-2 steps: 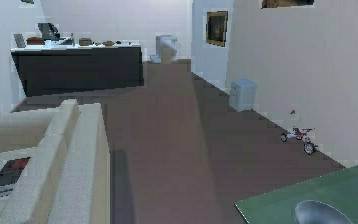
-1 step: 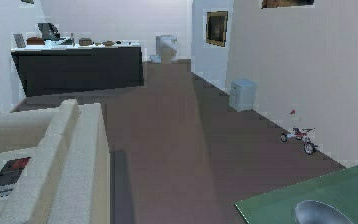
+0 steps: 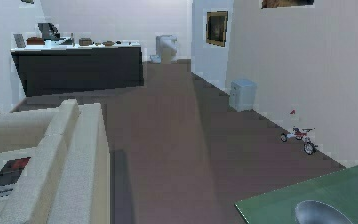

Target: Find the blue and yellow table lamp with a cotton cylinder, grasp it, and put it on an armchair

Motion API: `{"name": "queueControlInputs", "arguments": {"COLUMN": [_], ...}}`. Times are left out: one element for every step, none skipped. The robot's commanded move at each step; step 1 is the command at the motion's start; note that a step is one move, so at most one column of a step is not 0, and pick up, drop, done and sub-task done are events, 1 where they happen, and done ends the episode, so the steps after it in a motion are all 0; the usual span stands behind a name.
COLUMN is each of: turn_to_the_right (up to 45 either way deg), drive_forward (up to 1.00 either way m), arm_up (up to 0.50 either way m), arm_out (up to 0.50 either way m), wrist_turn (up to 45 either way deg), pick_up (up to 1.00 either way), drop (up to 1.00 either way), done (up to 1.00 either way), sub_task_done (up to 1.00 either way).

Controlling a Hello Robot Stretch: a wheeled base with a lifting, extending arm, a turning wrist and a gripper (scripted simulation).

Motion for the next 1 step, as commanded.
{"name": "queueControlInputs", "arguments": {"turn_to_the_right": [0.0], "drive_forward": [0.0], "arm_up": [0.16], "arm_out": [0.0], "wrist_turn": [0.0], "pick_up": [0.0], "drop": [0.0], "done": [0.0], "sub_task_done": [0.0]}}
